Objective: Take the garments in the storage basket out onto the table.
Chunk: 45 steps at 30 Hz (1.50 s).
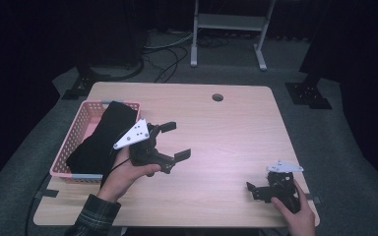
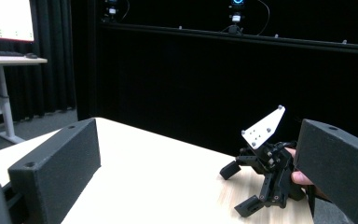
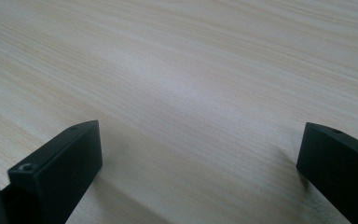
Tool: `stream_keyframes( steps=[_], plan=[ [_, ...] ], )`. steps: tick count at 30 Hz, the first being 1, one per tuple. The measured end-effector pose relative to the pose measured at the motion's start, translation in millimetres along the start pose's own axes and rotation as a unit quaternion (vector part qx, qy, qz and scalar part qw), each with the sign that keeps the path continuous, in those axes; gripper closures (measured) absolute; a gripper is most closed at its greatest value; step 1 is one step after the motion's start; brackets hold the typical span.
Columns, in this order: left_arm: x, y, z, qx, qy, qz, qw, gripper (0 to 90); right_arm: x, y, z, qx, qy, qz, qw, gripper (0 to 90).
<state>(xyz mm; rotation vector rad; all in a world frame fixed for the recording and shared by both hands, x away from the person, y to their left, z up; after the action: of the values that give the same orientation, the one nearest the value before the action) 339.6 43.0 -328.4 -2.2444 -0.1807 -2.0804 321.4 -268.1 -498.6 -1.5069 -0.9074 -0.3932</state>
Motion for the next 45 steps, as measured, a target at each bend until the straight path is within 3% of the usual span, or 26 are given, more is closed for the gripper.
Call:
stream_keyframes(
  steps=[19,34,45],
  plan=[
    [25.6,-8.8,-2.6,-0.008,0.000,-0.007,0.9999,0.0,0.0,-0.1,0.0,0.000,0.000,0.000,1.0000,0.0],
    [45.8,-16.8,1.9,0.001,0.005,0.008,1.0000,0.0,0.0,0.0,0.0,0.000,0.000,0.000,1.0000,0.0],
    [48.1,-27.6,7.5,0.017,0.009,0.007,0.9998,0.0,0.0,-0.1,0.0,0.000,0.000,0.000,1.0000,0.0]
  ],
)
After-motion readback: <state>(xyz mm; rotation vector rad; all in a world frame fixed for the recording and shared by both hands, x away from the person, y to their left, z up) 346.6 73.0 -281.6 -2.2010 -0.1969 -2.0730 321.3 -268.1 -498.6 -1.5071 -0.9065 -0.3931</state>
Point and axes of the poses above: each handheld gripper's, and its own axes: y roughly forward along the jaws, x roughly out of its top, z roughly to its left, the point moved 7 cm from there along y, roughly forward along the jaws, and after that the axes turned 15 degrees about -x, right-handed, at the moved point
